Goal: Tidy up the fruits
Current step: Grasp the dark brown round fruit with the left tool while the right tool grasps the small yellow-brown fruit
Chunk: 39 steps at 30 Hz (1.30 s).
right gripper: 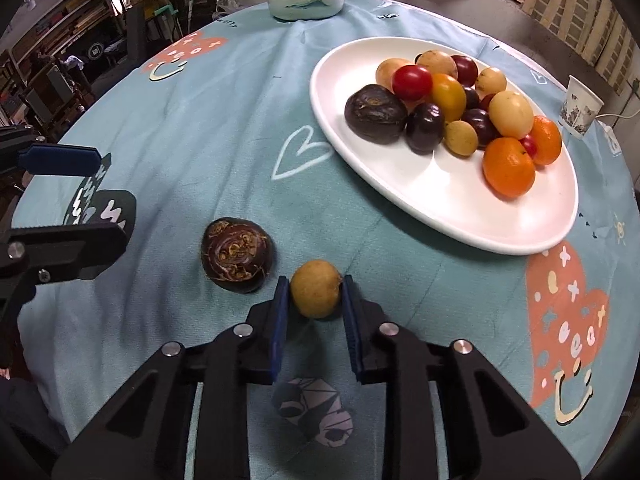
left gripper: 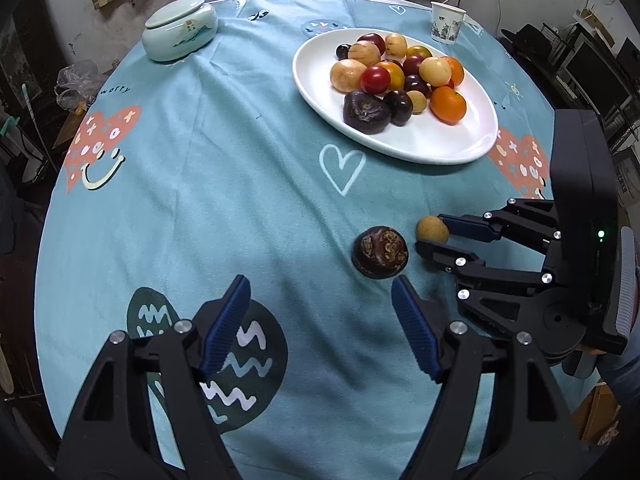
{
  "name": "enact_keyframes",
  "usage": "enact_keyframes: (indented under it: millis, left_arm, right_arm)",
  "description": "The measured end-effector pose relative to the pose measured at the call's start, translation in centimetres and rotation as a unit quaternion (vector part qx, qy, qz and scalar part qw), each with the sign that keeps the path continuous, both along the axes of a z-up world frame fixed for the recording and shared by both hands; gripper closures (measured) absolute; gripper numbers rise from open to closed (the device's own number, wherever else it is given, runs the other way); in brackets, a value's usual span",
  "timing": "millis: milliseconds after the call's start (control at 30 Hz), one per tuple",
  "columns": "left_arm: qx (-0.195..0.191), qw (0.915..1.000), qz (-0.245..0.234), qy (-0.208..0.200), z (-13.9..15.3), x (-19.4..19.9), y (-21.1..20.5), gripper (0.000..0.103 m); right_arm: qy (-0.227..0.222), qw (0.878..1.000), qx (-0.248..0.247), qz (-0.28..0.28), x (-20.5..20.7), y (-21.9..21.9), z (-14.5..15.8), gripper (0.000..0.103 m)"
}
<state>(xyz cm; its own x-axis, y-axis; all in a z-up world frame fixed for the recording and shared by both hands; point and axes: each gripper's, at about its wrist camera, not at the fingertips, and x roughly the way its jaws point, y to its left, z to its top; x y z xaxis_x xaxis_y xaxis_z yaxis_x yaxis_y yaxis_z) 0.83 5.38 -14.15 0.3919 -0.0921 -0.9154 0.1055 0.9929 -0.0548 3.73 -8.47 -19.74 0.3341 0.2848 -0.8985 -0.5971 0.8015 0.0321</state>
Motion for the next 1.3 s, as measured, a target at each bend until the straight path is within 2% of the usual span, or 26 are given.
enact_keyframes:
  millis: [267, 433, 600, 867, 933, 967, 1033, 1300]
  left_arm:
    - [-0.003, 0.9997, -0.023, 0.003, -0.5, 0.5, -1.4, 0.028]
    - [-0.003, 0.9990, -0.043, 0.004, -2.3, 1.5, -2.7, 0.028]
    - [-0.008, 0.9983, -0.052, 0.024, -4.1, 2.3, -3.3, 0.028]
    - [-0.004, 0.9975, -0.063, 0.031, -5.7, 4.0, -4.2, 0.029]
    - [-0.005, 0.9972, -0.065, 0.038, -6.0, 4.1, -4.2, 0.041]
    - [-0.005, 0.9972, -0.065, 0.036, -5.9, 4.1, -4.2, 0.042]
    - [-0.008, 0.9968, -0.071, 0.035, -5.8, 4.1, -4.3, 0.056]
    - [-0.008, 0.9973, -0.073, 0.007, -3.5, 2.9, -4.5, 0.057]
  right_arm:
    - [0.011, 0.999, 0.036, -0.027, -0.7, -2.0, 1.2, 0.077]
    - [0.017, 0.997, 0.045, -0.057, -1.2, -3.8, 1.2, 0.077]
    - [0.025, 0.995, 0.054, -0.080, -1.7, -5.5, 0.8, 0.077]
    - [0.037, 0.994, 0.062, -0.086, -1.6, -5.7, 0.3, 0.077]
    - [0.039, 0.994, 0.063, -0.084, -1.6, -5.6, 0.3, 0.077]
    - [0.039, 0.994, 0.062, -0.084, -1.6, -5.6, 0.3, 0.077]
    - [0.040, 0.994, 0.062, -0.085, -1.7, -5.7, 0.4, 0.077]
    - [0.035, 0.994, 0.063, -0.084, -2.7, -5.3, 0.8, 0.077]
